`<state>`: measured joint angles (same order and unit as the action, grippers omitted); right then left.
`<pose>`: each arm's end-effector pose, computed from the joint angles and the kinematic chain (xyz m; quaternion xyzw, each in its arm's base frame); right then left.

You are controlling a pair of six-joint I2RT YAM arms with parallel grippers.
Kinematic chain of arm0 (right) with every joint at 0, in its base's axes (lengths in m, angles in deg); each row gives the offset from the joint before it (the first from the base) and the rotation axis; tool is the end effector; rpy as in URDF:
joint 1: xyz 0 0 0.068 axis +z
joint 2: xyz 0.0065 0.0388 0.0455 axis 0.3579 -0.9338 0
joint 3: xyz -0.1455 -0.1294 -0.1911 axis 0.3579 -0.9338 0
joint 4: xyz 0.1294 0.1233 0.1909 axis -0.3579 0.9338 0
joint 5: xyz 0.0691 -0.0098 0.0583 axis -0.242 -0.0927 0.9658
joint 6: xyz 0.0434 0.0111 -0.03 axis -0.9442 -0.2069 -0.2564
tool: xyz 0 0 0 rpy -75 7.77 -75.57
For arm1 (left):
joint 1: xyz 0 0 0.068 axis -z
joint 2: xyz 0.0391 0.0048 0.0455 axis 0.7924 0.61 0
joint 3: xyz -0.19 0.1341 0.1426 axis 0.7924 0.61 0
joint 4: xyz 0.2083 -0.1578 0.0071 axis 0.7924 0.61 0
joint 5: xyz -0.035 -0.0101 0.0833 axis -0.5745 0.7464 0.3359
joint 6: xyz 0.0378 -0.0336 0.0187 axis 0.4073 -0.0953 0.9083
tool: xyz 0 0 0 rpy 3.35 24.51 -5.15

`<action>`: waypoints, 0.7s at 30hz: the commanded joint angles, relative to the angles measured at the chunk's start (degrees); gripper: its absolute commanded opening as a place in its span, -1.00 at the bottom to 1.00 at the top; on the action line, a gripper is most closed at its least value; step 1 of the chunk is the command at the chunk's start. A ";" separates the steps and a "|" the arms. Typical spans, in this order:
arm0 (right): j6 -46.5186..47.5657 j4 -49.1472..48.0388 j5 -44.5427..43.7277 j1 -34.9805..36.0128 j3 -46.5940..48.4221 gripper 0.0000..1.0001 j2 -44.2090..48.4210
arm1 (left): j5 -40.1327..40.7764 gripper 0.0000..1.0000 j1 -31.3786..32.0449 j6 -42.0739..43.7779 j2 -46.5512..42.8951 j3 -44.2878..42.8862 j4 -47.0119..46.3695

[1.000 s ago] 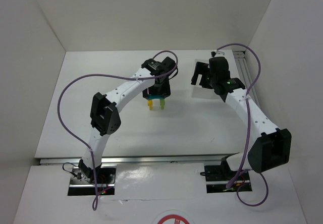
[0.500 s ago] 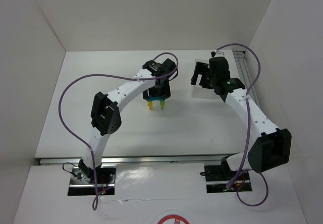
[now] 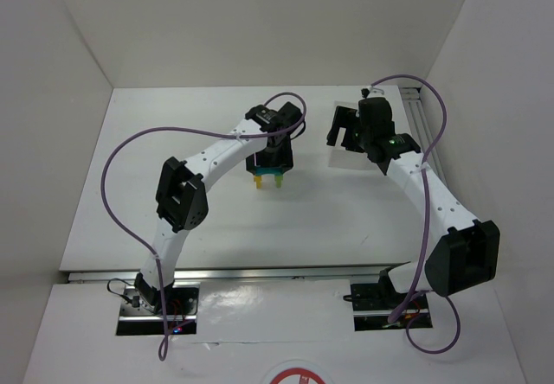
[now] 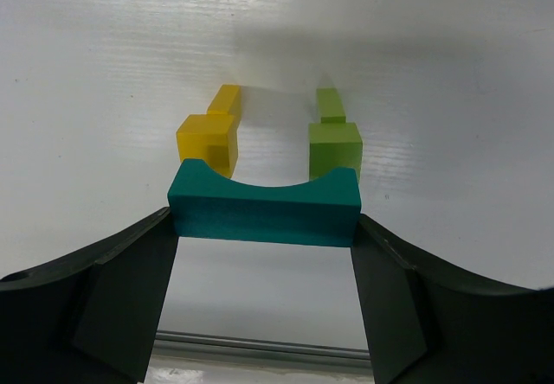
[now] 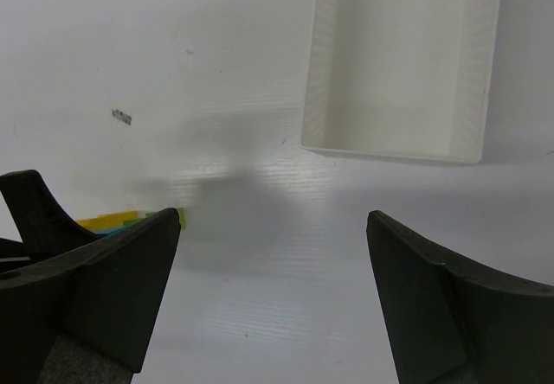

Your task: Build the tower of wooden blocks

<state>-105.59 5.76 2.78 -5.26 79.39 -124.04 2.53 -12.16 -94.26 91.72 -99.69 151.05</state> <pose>0.2939 0.0792 0.3279 0.0662 0.8854 0.1051 0.4480 0.3506 -0.2824 0.2703 -0.1096 0.9707 0.0024 0.2137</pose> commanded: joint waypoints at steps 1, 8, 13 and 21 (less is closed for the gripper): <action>-0.21 -2.51 -0.08 -0.32 0.40 0.91 0.94 | -0.55 0.51 -0.08 1.00 0.56 0.45 -0.51; -0.21 -2.51 -0.08 -0.32 0.40 0.91 0.41 | -0.55 0.51 -0.61 1.00 0.56 0.97 -0.51; -0.21 -2.51 -0.08 -0.32 0.40 0.91 0.41 | -0.55 0.53 -0.61 1.00 0.56 0.98 -0.51; -0.21 -2.51 -0.08 -0.32 0.40 0.91 0.41 | -0.55 0.53 -0.61 1.00 0.56 0.98 -0.51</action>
<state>-105.59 5.76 2.80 -5.26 79.39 -124.06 2.31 -12.54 -93.54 91.75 -98.78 150.41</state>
